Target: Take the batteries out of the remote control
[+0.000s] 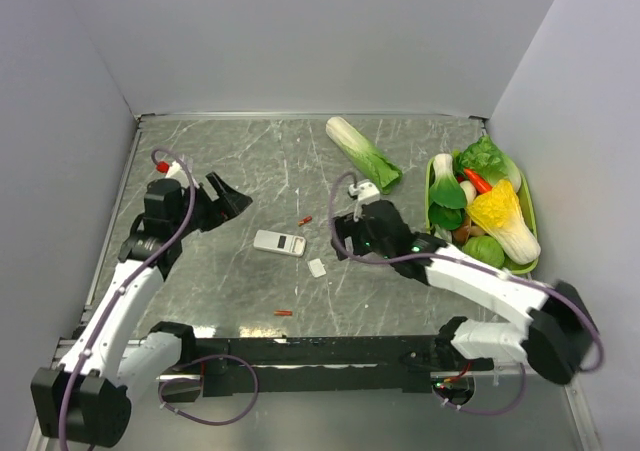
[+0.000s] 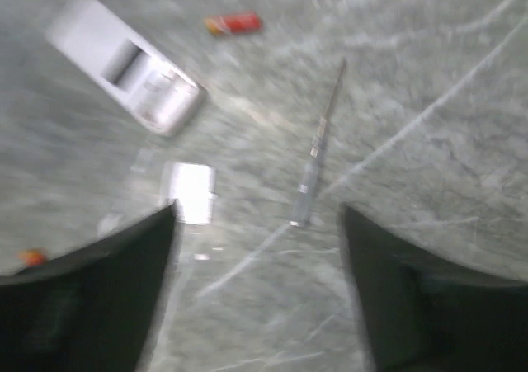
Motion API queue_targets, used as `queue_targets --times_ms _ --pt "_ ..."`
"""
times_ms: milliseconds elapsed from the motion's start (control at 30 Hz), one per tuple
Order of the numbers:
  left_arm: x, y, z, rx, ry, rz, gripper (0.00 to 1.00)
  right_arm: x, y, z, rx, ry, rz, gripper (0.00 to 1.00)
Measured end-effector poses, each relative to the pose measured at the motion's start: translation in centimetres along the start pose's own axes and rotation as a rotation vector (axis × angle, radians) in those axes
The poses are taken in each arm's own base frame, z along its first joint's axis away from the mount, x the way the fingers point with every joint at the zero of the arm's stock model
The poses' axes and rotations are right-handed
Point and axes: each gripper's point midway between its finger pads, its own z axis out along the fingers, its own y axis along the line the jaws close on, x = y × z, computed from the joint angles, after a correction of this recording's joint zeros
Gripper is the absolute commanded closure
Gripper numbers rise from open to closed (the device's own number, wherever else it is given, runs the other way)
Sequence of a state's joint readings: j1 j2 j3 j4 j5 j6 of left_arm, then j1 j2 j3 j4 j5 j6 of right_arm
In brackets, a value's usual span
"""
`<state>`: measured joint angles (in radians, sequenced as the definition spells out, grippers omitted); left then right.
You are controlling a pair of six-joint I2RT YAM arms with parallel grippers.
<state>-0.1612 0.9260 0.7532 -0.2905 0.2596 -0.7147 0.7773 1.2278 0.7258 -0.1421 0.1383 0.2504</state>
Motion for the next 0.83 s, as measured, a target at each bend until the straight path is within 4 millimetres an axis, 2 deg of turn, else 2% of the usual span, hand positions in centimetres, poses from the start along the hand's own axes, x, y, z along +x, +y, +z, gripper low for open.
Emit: queue_targets --times_ms 67,167,333,433,567,833 --pt "0.0 -1.5 -0.7 0.083 -0.007 0.020 0.01 -2.4 0.9 -2.5 -0.062 -0.089 0.004 0.00" --pt "-0.2 -3.8 -2.1 0.198 -0.022 0.057 0.01 -5.3 1.9 -6.2 -0.142 -0.211 0.023 0.00" --pt "-1.1 -6.1 -4.4 0.314 -0.102 0.122 0.01 -7.7 2.2 -10.1 -0.182 -0.302 0.093 0.00" --pt "-1.5 -7.3 -6.1 0.383 -0.173 0.163 0.01 -8.4 2.2 -11.3 -0.180 -0.317 0.139 0.00" --pt "-1.8 -8.4 -7.5 0.455 -0.230 0.202 0.01 -8.9 1.6 -11.8 -0.146 -0.328 0.169 0.00" --pt "-1.5 -8.6 -7.6 0.482 -0.236 0.223 0.01 -9.3 1.0 -12.5 -0.123 -0.358 0.174 0.00"
